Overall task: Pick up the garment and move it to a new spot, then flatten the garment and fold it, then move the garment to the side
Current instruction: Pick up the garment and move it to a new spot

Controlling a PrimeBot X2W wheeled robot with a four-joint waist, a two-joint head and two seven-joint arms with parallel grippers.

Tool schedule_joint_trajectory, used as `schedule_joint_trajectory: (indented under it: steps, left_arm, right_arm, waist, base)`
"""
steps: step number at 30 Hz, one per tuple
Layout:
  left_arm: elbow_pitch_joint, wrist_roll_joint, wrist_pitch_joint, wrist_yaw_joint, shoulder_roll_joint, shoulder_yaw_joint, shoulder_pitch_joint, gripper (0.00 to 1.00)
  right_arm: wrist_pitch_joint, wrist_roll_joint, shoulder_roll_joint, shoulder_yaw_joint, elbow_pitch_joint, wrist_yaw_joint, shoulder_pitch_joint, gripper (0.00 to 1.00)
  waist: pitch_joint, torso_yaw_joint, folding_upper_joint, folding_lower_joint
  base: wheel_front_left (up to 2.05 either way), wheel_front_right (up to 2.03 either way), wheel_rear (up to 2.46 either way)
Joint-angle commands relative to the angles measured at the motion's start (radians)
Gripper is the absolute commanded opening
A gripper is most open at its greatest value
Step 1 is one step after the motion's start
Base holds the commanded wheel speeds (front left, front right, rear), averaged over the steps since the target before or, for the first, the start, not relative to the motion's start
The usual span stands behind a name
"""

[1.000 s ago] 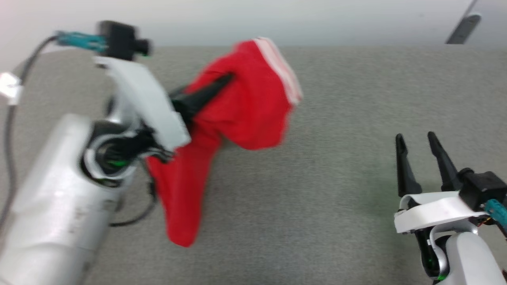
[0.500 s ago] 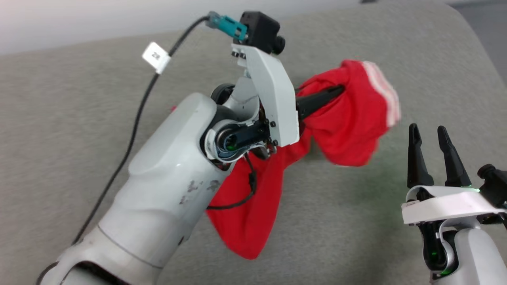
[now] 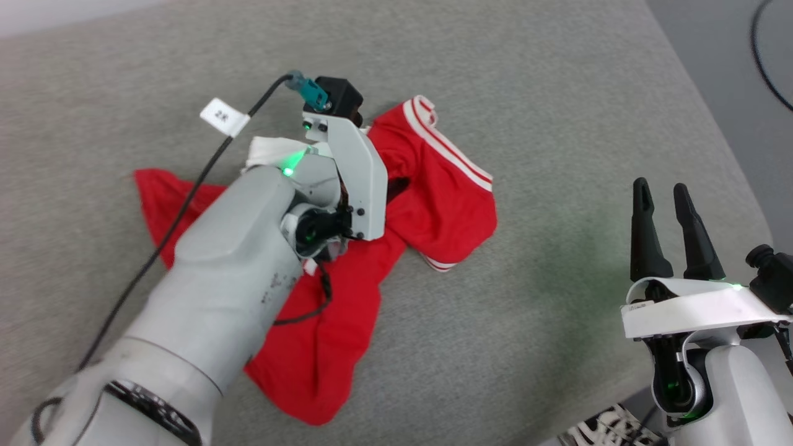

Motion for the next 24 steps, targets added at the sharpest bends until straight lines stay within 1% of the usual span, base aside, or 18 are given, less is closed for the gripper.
schedule_joint_trajectory:
  steps: [1,5,8,10,13,14,15,16,17,18,24]
  left_arm:
    - [0.025,0.012,0.021,0.002,0.015,-0.024,0.011,0.0]
    - [0.089,0.039,0.072,0.004,0.039,-0.094,0.029,0.0]
    - [0.089,0.072,0.1,0.007,0.054,-0.17,0.041,0.0]
    - [0.078,0.083,0.087,0.007,0.063,-0.208,0.044,0.07]
    - [0.066,0.07,0.071,0.008,0.065,-0.238,0.038,0.11]
    - [0.061,0.063,0.065,0.008,0.064,-0.244,0.033,0.16]
    - [0.055,0.055,0.061,0.008,0.06,-0.25,0.026,0.26]
    - [0.042,0.049,0.055,0.008,0.055,-0.257,0.017,0.41]
    - [0.026,0.047,0.044,0.006,0.051,-0.266,0.003,0.63]
    - [0.008,0.042,0.026,0.006,0.047,-0.272,-0.012,1.0]
    - [-0.124,-0.052,-0.122,0.002,0.022,-0.245,-0.066,1.0]
  right_arm:
    - [-0.002,0.008,0.003,0.005,0.0,-0.001,-0.004,1.0]
    - [-0.002,0.022,0.004,0.013,-0.007,-0.001,-0.005,1.0]
    - [-0.002,0.034,0.003,0.015,-0.011,-0.001,-0.013,1.0]
    - [-0.002,0.033,0.003,0.019,-0.013,-0.001,-0.02,1.0]
    - [-0.002,0.015,0.003,0.028,-0.016,-0.001,-0.025,1.0]
    - [-0.002,0.01,0.003,0.03,-0.018,-0.001,-0.026,1.0]
    - [-0.002,0.003,0.003,0.029,-0.019,-0.001,-0.03,1.0]
    - [-0.002,-0.006,0.003,0.029,-0.022,-0.001,-0.035,1.0]
    - [-0.002,-0.012,0.003,0.027,-0.023,-0.001,-0.038,1.0]
    - [-0.002,-0.023,0.002,0.025,-0.023,-0.001,-0.038,1.0]
    - [-0.002,-0.098,0.002,0.001,-0.016,-0.001,-0.023,1.0]
  waist:
    - [0.044,-0.057,0.0,0.0]
    - [0.056,-0.068,0.0,0.0]
    - [0.064,-0.065,0.0,0.0]
    - [0.067,-0.057,0.0,0.0]
    - [0.064,-0.038,0.0,0.0]
    - [0.061,-0.029,0.0,0.0]
    - [0.059,-0.019,0.0,0.0]
    - [0.056,-0.008,0.0,0.0]
    - [0.05,0.005,0.0,0.0]
    - [0.043,0.019,0.0,0.0]
    - [-0.019,0.135,0.0,0.0]
  base:
    - [0.0,0.0,0.0]
    - [0.0,0.0,0.0]
    - [0.0,0.0,0.0]
    - [0.0,0.0,0.0]
    - [0.0,0.0,0.0]
    - [0.0,0.0,0.0]
    - [0.0,0.0,0.0]
    - [0.0,0.0,0.0]
    - [0.0,0.0,0.0]
    - [0.0,0.0,0.0]
    - [0.0,0.0,0.0]
